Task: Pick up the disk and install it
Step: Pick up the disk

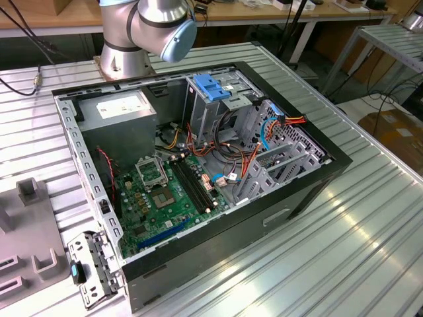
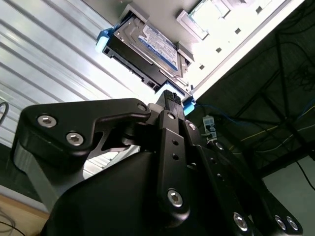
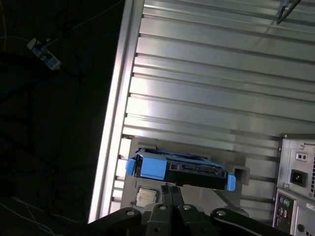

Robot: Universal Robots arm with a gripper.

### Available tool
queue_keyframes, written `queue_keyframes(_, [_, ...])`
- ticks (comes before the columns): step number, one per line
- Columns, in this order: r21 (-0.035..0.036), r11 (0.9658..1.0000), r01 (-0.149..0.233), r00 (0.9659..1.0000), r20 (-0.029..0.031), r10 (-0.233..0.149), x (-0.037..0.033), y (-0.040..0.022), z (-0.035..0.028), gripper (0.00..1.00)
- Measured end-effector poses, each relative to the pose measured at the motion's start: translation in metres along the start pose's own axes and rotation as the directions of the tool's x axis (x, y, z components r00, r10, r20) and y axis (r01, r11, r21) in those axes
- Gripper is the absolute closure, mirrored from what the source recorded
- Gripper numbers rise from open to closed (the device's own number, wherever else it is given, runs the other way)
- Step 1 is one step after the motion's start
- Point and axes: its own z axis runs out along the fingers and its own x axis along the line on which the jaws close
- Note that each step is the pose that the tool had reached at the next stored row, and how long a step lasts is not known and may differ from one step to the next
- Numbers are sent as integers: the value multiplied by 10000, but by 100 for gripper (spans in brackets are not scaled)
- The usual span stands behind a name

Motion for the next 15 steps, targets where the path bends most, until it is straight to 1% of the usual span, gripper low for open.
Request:
queue_keyframes(3, [-1,10000,53,10000,-3,-53,0,0,1,89])
queue_keyframes(9, [-6,9996,290,9996,-13,-290,-1,0,5,89])
queue_keyframes(15, [-12,9983,584,9983,-28,-584,0,2,9,89])
